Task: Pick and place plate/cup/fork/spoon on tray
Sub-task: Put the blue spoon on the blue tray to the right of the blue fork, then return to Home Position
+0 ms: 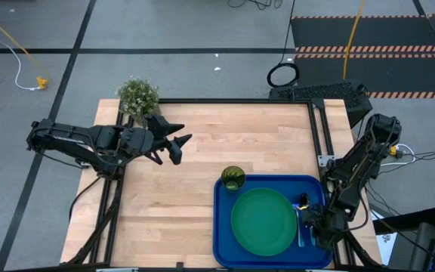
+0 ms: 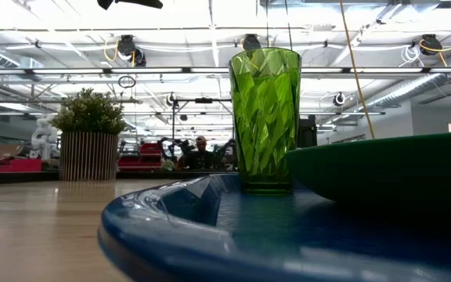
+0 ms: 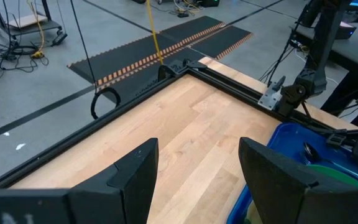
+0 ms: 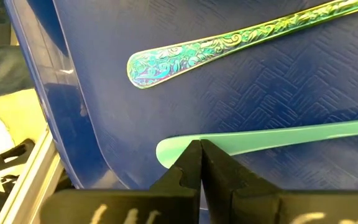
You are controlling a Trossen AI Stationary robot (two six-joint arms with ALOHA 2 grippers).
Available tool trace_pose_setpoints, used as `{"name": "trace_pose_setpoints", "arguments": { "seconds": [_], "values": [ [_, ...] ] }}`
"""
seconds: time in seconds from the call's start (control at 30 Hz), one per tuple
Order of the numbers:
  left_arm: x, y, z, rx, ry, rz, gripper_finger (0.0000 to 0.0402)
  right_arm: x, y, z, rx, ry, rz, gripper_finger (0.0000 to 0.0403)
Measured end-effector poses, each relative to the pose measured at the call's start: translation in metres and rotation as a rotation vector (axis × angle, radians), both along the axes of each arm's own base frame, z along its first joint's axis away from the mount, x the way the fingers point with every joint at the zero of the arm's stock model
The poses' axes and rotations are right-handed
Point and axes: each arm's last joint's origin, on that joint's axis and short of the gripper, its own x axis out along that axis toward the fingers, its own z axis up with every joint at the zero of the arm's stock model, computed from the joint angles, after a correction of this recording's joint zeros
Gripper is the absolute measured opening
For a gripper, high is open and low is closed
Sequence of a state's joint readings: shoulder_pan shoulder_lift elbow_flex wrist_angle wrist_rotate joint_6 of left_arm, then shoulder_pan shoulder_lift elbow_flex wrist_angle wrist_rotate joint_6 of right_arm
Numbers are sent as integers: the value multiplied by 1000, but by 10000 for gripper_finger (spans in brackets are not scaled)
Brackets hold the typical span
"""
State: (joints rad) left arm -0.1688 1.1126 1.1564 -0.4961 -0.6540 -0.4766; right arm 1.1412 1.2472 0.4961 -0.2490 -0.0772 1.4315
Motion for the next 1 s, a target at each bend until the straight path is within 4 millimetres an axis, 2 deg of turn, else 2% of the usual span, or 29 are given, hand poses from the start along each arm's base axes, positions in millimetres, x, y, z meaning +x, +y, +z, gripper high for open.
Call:
{"name": "trace_pose_setpoints", "arguments": {
  "seconds": [0.67,1.0],
  "values": [
    [0,0,0,-2,-2,1,225,3,2,1,13,-67,-2,0],
    [0,0,0,-3,-3,1,225,1,-1,12,67,-81,-21,0]
  ]
}}
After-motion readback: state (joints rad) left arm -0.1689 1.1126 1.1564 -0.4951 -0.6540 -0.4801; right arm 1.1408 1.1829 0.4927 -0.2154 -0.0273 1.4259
